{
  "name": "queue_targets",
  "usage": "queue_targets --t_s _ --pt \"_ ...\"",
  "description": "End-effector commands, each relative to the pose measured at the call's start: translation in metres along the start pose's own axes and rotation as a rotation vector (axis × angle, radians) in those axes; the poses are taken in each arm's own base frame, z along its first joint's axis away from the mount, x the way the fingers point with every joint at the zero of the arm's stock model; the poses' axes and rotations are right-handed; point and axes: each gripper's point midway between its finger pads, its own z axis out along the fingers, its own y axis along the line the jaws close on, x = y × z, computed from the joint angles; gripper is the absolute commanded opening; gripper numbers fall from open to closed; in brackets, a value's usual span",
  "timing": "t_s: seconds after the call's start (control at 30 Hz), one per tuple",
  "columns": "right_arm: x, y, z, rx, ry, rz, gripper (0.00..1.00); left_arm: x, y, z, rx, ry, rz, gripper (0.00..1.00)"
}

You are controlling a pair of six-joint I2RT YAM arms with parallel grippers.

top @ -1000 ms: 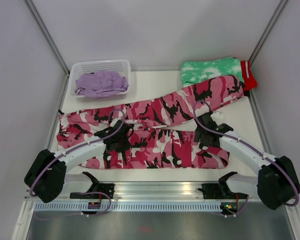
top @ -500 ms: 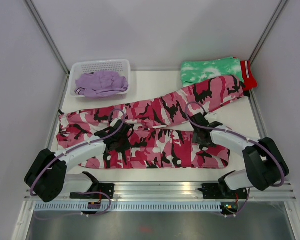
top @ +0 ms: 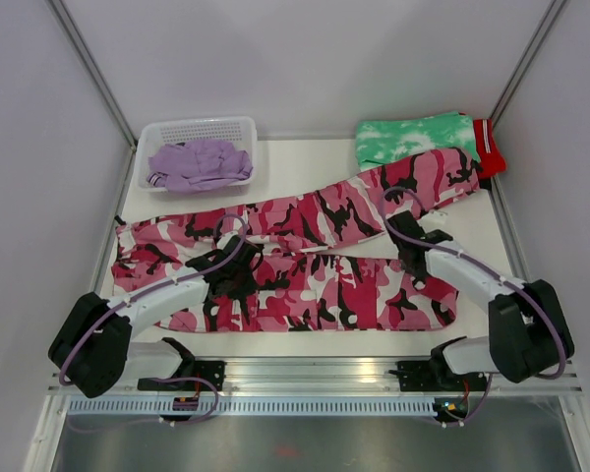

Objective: Fold and stack the trousers
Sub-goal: Flatten the trousers out

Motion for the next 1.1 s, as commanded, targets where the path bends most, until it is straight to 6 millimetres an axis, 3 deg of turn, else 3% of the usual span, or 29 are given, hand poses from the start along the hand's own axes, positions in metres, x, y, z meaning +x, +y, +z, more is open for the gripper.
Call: queue_targets --t_s 0.0,0.07,0.1,0.17,0.2,0.27,0.33,0.37,0.4,0.43,0.47,0.53,0.63,0.67,0.73,0.77,0.8,0.87,0.9,0.97,1.0,1.07 --pt "-0.061 -0.054 -0.02 0.133 -0.15 0.135 0.0 -0.007 0.0 0.001 -0.003 -0.032 -0.002 0.02" --pt "-0.078 -0.086 -0.025 0.211 -0.194 0.212 0.0 -0.005 -0.002 0.002 0.008 -0.025 -0.007 0.02" --pt "-0.082 -0.114 -0.021 0.287 -0.191 0.263 0.0 -0.006 -0.003 0.002 0.012 -0.025 -0.008 0.02" --pt "-0.088 -0.142 -0.024 0.335 -0.213 0.361 0.0 -0.005 -0.004 0.001 0.018 -0.02 -0.005 0.02" --pt "-0.086 -0.168 -0.02 0.395 -0.204 0.44 0.03 -0.005 -0.004 0.001 0.018 -0.02 -0.002 0.02" --pt "-0.083 -0.182 -0.014 0.401 -0.22 0.516 0.14 -0.007 -0.005 0.0 0.022 -0.024 -0.001 0.02" --pt "-0.068 -0.197 -0.004 0.419 -0.168 0.564 0.35 -0.008 -0.006 -0.003 0.028 -0.029 0.0 0.02" --pt "-0.062 -0.198 0.002 0.411 -0.13 0.579 0.65 -0.008 -0.006 -0.003 0.03 -0.027 0.002 0.02" --pt "-0.061 -0.197 0.004 0.398 -0.112 0.575 0.76 -0.009 -0.008 -0.005 0.038 -0.03 0.001 0.02" --pt "-0.062 -0.195 0.004 0.388 -0.097 0.564 0.81 -0.009 -0.008 -0.006 0.044 -0.031 0.004 0.02" --pt "-0.059 -0.187 0.005 0.346 -0.052 0.528 0.83 -0.009 -0.01 -0.008 0.055 -0.029 0.005 0.02" --pt "-0.081 -0.18 -0.006 0.271 -0.082 0.523 0.86 -0.01 -0.013 -0.012 0.073 -0.028 0.024 0.04" --pt "-0.124 -0.147 -0.039 0.002 -0.218 0.483 0.95 -0.017 -0.022 -0.025 0.102 -0.026 0.064 0.11" --pt "-0.136 -0.126 -0.05 -0.112 -0.255 0.46 0.96 -0.019 -0.025 -0.03 0.109 -0.025 0.074 0.2" --pt "-0.147 -0.11 -0.065 -0.207 -0.302 0.444 0.97 -0.033 -0.036 -0.047 0.146 -0.06 0.094 0.35" --pt "-0.15 -0.101 -0.069 -0.246 -0.309 0.431 0.97 -0.036 -0.032 -0.053 0.125 -0.066 0.094 0.47" --pt "-0.148 -0.083 -0.074 -0.311 -0.3 0.384 0.98 -0.044 -0.036 -0.063 0.138 -0.089 0.087 0.64" --pt "-0.142 -0.054 -0.075 -0.385 -0.275 0.311 0.98 -0.059 -0.035 -0.082 0.166 -0.133 0.049 0.82" --pt "-0.133 -0.041 -0.072 -0.413 -0.253 0.27 0.98 -0.066 -0.035 -0.09 0.185 -0.151 0.023 0.99" --pt "-0.123 -0.016 -0.071 -0.464 -0.24 0.217 0.98 -0.083 -0.024 -0.098 0.201 -0.176 -0.061 1.0" --pt "-0.109 0.002 -0.071 -0.499 -0.215 0.17 0.98 -0.088 -0.014 -0.104 0.195 -0.192 -0.111 1.0" --pt "-0.102 0.023 -0.075 -0.552 -0.216 0.136 0.98 -0.107 0.025 -0.102 0.112 -0.224 -0.245 1.0"
